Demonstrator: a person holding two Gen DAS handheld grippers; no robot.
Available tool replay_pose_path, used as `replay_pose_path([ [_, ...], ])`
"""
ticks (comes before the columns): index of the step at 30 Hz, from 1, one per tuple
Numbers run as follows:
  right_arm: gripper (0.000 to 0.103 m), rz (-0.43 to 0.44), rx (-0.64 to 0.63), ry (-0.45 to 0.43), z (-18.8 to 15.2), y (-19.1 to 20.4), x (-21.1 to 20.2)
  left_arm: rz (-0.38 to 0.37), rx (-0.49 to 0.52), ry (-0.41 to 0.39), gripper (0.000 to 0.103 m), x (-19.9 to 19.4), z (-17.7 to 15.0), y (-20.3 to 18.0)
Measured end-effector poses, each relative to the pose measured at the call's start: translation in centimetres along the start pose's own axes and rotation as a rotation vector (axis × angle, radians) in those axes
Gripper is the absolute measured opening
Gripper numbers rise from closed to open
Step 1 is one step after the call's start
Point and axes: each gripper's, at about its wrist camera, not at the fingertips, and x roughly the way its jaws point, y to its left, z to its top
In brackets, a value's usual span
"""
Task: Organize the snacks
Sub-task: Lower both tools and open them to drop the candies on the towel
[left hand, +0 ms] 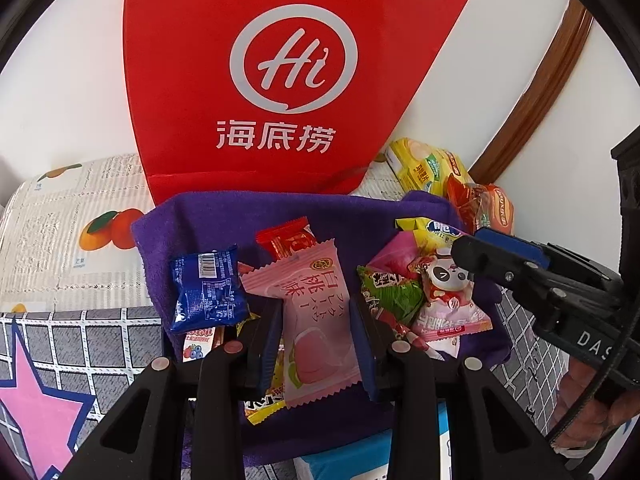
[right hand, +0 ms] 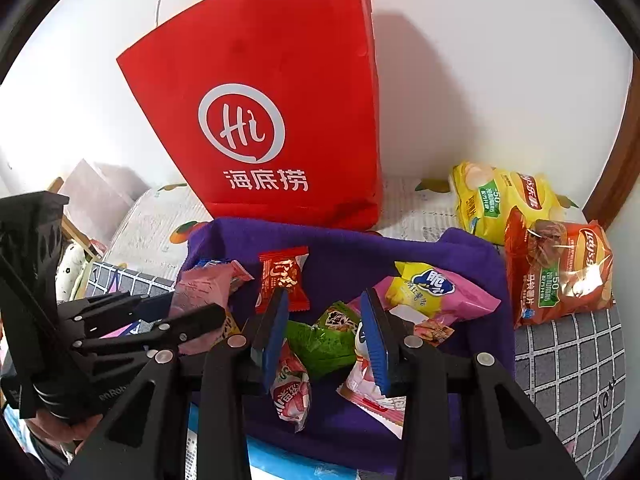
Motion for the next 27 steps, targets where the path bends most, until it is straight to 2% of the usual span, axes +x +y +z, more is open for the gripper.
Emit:
replay_pose_path([
  [13, 0.038, -0.001, -0.010, 0.007, -0.1, 0.2, 0.1, 0.030, 0.043, 0.049, 0.032, 1.3, -0.3, -0.5],
  [21, 0.039, -0.007, -0.004, 0.007, -0.1, -0.1, 0.0, 0.023, 0.029, 0.054, 0.033, 1.3, -0.2, -0.1],
  [24, 0.041, -0.009, 0.000, 0.009, -0.1, -0.2, 0.1, 0.022, 0.027, 0.049, 0.048, 1.2, 0.0, -0.1],
  [27, 0.041, -0.009, -0.004, 0.009, 0.0, -0.1, 0.1, 0.023, 0.034, 0.041, 0.052, 1.0, 0.0, -0.2],
])
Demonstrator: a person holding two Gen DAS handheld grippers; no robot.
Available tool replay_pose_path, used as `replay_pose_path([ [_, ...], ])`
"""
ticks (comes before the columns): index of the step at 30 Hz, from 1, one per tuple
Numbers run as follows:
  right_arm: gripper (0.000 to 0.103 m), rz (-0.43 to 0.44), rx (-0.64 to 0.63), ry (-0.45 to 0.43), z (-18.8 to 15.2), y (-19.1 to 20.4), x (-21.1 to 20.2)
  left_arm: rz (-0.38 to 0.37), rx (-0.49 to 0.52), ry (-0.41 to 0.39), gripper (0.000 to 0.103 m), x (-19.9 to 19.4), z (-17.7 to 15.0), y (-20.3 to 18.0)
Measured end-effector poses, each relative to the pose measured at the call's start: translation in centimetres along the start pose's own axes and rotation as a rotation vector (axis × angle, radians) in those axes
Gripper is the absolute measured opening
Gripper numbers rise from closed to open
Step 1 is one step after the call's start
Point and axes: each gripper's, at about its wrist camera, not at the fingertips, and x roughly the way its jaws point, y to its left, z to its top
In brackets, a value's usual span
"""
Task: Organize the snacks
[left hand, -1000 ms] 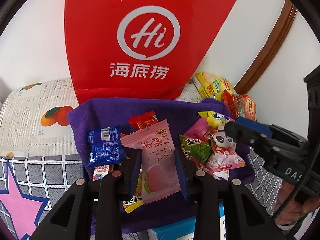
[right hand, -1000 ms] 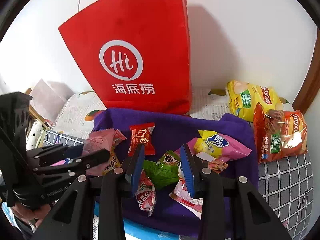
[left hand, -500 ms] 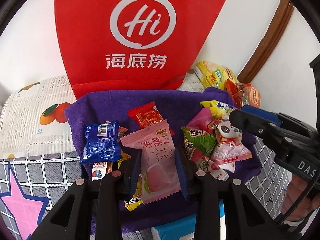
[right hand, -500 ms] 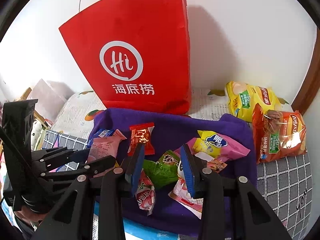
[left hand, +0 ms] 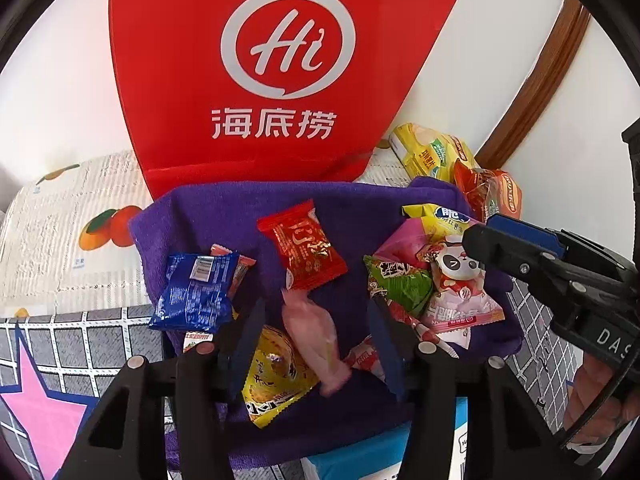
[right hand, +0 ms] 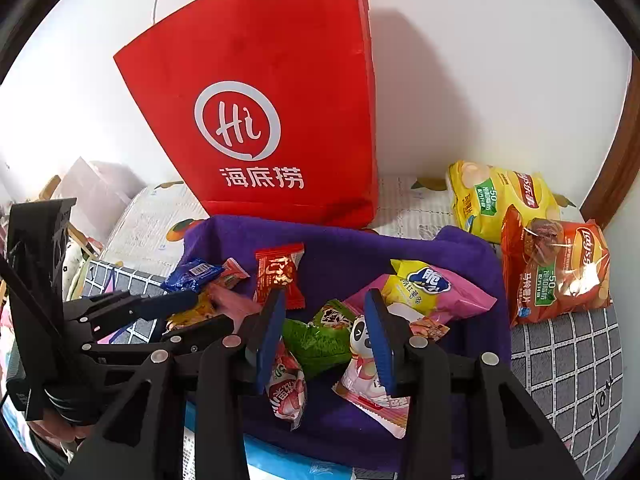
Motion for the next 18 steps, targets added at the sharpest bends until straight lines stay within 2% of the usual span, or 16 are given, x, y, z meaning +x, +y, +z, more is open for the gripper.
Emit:
replay_pose_path([
  [10, 0.044, -0.015, -0.003, -0.007, 0.1, 0.1, -0.5, 0.013, -0.012, -0.016, 0.061, -0.8, 0.2, -0.1],
  [12, 0.052, -0.037, -0.005, -0.018, 0.1, 0.1, -0.8, 0.024, -0.008, -0.019, 0.062, -1.0, 0.2, -0.2],
  [18, 0.062, -0.069, 0.016, -0.025, 0.3, 0.1, -1.7, 0.038, -0.010, -0.036, 0.065, -2.3, 0.2, -0.4],
])
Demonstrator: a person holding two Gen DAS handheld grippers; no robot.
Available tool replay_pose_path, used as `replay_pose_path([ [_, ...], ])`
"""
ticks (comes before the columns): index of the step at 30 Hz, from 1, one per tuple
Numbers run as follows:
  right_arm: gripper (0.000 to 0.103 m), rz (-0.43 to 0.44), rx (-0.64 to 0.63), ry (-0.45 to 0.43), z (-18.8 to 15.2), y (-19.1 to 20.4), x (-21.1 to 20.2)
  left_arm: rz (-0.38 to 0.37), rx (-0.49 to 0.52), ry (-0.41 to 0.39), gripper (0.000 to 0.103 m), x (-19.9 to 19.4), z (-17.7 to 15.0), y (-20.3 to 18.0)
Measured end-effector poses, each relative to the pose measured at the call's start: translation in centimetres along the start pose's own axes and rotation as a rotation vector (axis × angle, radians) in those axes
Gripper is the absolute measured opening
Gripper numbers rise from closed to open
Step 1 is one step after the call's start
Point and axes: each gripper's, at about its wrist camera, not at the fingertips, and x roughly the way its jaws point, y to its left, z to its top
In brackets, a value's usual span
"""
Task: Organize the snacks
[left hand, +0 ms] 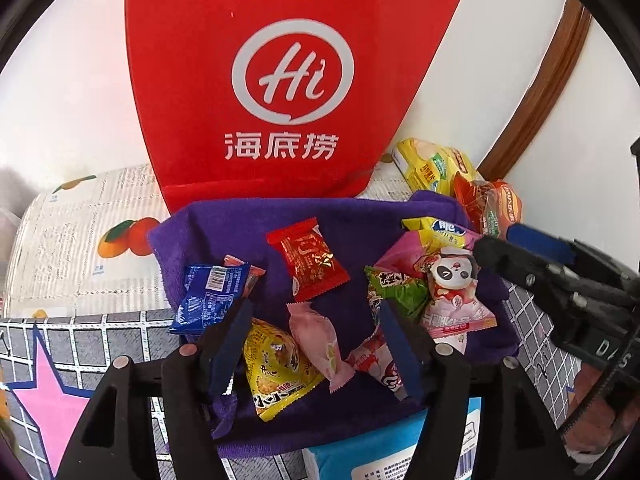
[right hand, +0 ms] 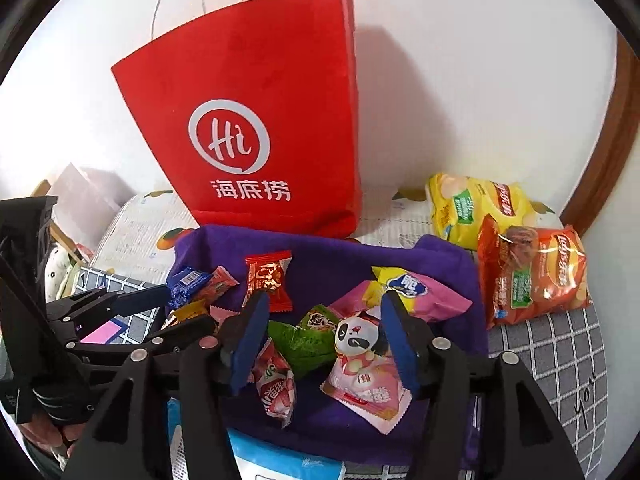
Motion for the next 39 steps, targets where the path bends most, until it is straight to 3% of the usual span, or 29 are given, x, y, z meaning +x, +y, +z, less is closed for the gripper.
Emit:
replay_pose_path([
  [6, 0.064, -0.011, 0.055, 0.044, -1.6, 0.1, -0.7, 0.028, 0.000, -0.029, 0.068, -1.7, 0.1, -0.5],
  [15, 0.064, -0.029, 0.071, 0.045, -4.7, 0.8, -5.4, 0.057, 0.011, -0.077, 0.071, -6.7, -1.2, -1.4],
  [19, 0.077, -0.043, 0.070, 0.004, -6.1, 1.5, -8.1, 0.101, 0.026, -0.096, 0.075, -9.1, -3.2, -1.8],
  [24, 0.087, -0.056, 0.098, -0.016, -8.1, 2.2, -11.0, 0.097, 0.006, -0.102, 0.077, -12.0, -5.9, -1.8],
  [28, 0.091, -0.092, 0.090, -0.036, -9.8, 3.2, -13.6, 0.100, 0.014, -0.133, 0.086, -14.8, -8.2, -2.6],
  [30, 0.099, -0.092, 0.089, -0.048, -10.8, 3.7, -15.2, 0.108, 0.021, -0.150, 0.089, -16.0, -9.2, -3.2],
  [39, 0.102, -0.129, 0.106, -0.100, -15.5, 5.1, -21.9, 0.146, 0.039, -0.190, 0.095, -20.7, -14.9, -6.0],
])
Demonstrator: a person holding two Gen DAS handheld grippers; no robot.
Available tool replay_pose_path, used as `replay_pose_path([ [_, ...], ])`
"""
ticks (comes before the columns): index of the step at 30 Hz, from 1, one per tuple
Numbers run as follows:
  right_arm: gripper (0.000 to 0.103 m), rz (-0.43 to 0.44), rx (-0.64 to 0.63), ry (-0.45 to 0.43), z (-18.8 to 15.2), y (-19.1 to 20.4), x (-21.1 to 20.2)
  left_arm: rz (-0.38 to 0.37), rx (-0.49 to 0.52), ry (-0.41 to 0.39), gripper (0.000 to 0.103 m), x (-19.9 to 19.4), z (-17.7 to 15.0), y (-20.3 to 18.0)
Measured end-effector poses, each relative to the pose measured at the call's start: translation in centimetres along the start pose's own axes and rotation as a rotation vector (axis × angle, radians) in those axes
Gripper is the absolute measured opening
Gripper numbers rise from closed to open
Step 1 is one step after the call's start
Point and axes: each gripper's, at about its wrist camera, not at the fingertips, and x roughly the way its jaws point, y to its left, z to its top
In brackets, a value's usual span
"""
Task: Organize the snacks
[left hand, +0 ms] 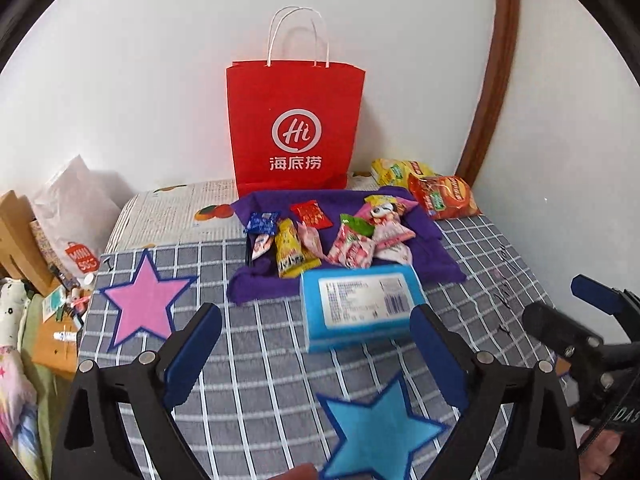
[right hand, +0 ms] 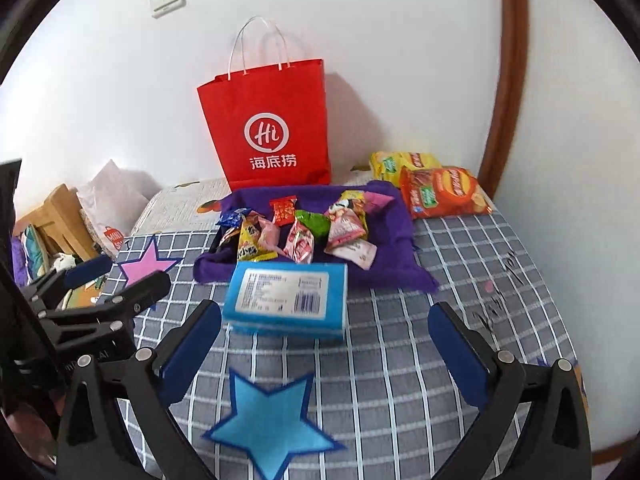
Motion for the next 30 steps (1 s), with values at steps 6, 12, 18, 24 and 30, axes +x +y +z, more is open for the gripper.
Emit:
replay_pose_path([
  [6, 0.102, 0.001, 0.020, -0.038, -2.5, -0.6, -3.9, 0.005, -0.010, -0.028, 0.095, -3.5, -2.9, -0.8],
  [12, 0.102, -0.021, 0.010, -0.062, -4.8, -0.6, -6.7, 0.046, -0.015, -0.055, 0.095, -5.8, -4.8, -1.2],
  [18, 0.102, -0.049, -0.003, -0.077, -5.8, -0.8, -7.4, 0.042, -0.014, -0.062, 0.095, -6.9, -5.5, -1.2],
  [24, 0.102, -0.046, 0.015, -0.084, -6.3, -1.4, -7.7, 0.041, -0.007, -0.072, 0.095, -7.7, -5.7, -1.7],
  [30, 0.102, -0.041, 0.012, -0.107, -6.6, -1.6, -8.7, 0.036, 0.007, -0.081, 0.095, -8.4, -5.9, -2.5],
])
